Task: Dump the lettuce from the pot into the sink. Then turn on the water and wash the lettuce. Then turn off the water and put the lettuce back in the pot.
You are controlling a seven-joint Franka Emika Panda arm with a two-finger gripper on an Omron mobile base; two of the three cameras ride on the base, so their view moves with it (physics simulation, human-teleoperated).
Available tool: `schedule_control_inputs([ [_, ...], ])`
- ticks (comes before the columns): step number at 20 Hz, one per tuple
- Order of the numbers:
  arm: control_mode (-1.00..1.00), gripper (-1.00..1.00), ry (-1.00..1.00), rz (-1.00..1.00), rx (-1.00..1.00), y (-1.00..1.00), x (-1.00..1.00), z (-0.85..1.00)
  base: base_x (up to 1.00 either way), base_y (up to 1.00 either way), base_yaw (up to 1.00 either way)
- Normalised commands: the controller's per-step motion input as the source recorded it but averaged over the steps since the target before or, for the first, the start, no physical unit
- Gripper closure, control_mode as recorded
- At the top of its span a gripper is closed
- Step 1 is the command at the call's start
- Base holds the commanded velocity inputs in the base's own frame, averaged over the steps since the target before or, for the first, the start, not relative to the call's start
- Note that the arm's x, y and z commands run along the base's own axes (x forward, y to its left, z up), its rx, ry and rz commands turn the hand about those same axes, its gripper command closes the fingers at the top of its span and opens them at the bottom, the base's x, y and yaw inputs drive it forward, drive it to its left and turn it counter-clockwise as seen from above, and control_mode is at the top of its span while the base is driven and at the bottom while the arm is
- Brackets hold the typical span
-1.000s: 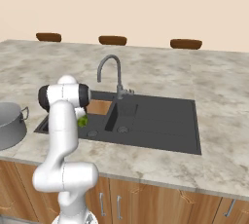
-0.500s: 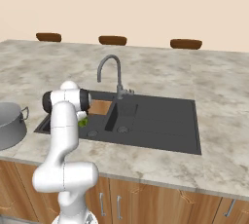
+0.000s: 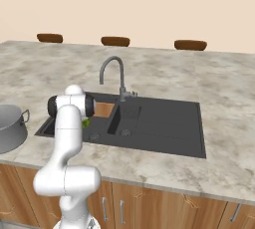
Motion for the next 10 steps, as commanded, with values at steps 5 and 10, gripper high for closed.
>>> schedule_control_inputs([
  [5,-1.00,1.00,0.25,-0.12,-0.02,-0.05,0.07,-0.57,0.00,0.00,0.00],
  [10,-1.00,1.00,0.11,-0.20,0.00,-0.04,-0.16,-0.26,0.00,0.00,0.00],
])
